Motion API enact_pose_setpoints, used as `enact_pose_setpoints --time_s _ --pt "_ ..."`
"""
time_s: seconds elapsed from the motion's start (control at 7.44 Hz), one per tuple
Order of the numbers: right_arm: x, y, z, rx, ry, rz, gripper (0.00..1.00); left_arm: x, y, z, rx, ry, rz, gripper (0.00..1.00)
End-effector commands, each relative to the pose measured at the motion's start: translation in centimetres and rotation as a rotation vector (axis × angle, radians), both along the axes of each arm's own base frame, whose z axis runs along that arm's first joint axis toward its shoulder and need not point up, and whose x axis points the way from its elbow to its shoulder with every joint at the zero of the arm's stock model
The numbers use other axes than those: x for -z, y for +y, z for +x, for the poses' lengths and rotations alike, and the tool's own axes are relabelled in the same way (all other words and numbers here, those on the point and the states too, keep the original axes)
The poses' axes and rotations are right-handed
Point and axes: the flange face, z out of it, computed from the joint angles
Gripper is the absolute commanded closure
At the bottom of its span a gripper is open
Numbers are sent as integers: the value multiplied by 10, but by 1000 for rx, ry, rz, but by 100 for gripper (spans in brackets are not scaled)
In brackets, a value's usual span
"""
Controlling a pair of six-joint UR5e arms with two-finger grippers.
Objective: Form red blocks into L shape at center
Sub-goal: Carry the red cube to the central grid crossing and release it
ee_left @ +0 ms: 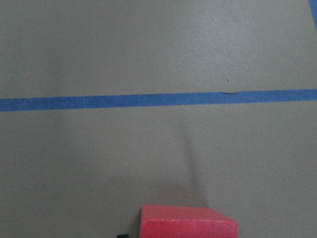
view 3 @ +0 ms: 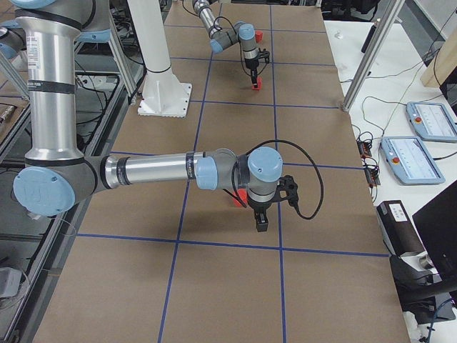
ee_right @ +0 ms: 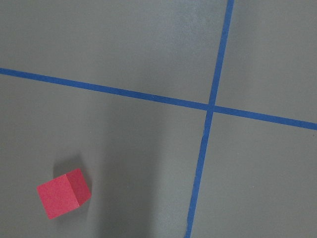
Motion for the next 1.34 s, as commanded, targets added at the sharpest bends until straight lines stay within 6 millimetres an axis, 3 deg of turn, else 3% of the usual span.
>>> enact_pose_setpoints --time_s 0.0,0.27,0.4,0.54,0.81,1.21 --pt "0 0 0 0 0 0 1 53 -5 4 47 29 -51 100" --pt "0 0 0 0 -2 0 1 106 -21 26 97 22 -114 100" --pt "0 0 0 0 -2 0 1 118 -45 52 107 -8 -127 100" --pt "0 0 0 0 -2 0 1 123 -58 68 108 -35 -134 100" --pt "0 0 0 0 -2 0 1 124 -60 70 96 -39 -87 100" --pt "1 0 -1 1 -2 3 1 107 -65 88 88 -30 -81 100"
